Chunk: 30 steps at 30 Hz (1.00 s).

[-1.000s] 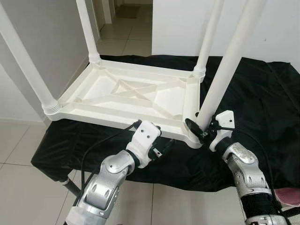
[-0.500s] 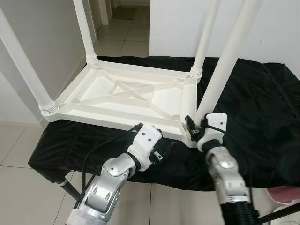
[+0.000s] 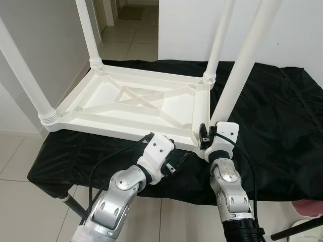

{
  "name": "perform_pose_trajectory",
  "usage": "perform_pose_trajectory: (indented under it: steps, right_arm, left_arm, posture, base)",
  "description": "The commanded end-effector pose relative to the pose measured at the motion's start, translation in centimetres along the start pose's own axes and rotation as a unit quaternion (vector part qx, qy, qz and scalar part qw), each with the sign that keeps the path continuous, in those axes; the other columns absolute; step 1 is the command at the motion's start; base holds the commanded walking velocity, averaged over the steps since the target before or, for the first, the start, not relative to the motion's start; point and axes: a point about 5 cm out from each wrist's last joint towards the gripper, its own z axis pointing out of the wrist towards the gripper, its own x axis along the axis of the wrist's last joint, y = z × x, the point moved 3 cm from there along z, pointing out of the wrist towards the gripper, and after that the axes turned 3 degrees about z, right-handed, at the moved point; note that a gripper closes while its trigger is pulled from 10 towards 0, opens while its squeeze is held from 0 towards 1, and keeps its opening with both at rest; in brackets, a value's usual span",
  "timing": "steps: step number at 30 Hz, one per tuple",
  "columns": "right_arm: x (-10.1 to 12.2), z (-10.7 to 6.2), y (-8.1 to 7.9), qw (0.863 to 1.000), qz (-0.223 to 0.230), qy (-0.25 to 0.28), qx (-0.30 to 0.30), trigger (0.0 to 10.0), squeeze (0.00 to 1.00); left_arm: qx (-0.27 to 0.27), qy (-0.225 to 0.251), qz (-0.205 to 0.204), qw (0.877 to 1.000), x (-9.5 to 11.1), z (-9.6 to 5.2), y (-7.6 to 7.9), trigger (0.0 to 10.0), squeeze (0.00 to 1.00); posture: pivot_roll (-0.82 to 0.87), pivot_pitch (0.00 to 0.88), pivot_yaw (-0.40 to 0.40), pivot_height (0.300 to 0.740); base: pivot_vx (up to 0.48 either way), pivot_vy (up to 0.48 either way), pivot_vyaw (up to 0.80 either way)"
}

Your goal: Building children table

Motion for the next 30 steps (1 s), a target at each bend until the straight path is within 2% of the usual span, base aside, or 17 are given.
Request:
perform_pose_trajectory:
  steps: [1,7,8,18,22,26,30]
  right_arm:
    - [-0.2,-0.3,0.1,1.000,0.015,-0.002,-0.002,10.0,1.00]
    - [0.3,-0.3,0.2,1.000,0.015,0.011,0.001,10.0,1.00]
    - [0.8,-0.3,0.3,1.000,0.014,0.022,0.006,10.0,0.00]
    - [1.3,-0.3,0.3,0.999,0.014,0.037,0.035,10.0,0.00]
    - [1.3,-0.3,0.1,0.997,0.013,0.033,0.076,10.0,0.00]
    - [1.2,-0.2,0.2,0.991,-0.012,0.029,0.130,10.0,0.00]
    - [1.2,0.0,0.4,0.988,-0.022,0.026,0.153,10.0,0.00]
  left_arm:
    - [0.020,-0.006,0.002,1.000,-0.2,0.0,-0.5,10.0,0.00]
    - [0.021,-0.004,0.003,1.000,-0.1,0.1,-0.4,10.0,0.00]
    - [0.022,-0.004,0.002,1.000,-0.1,0.1,-0.4,10.0,0.00]
    - [0.028,-0.002,0.003,1.000,0.0,0.1,-0.5,10.0,0.00]
    - [0.032,0.000,0.000,0.999,0.2,0.1,-0.5,10.0,0.00]
    - [0.033,-0.001,0.001,0.999,0.3,-0.1,-0.7,10.0,0.00]
    - [0.034,-0.001,0.004,0.999,0.3,-0.2,-0.8,10.0,0.00]
  posture:
    - [-0.03,0.044,0.053,0.740]
    - [-0.03,0.039,0.048,0.740]
    - [-0.03,0.038,0.045,0.740]
    - [-0.02,0.039,0.040,0.740]
    - [-0.01,0.046,0.037,0.740]
    - [0.00,0.046,0.043,0.740]
    - [0.00,0.042,0.049,0.740]
  base:
    - [0.000,0.000,0.00]
    - [0.000,0.000,0.00]
    - [0.000,0.000,0.00]
    - [0.000,0.000,0.00]
    - [0.000,0.000,0.00]
    - [0.000,0.000,0.00]
    - [0.000,0.000,0.00]
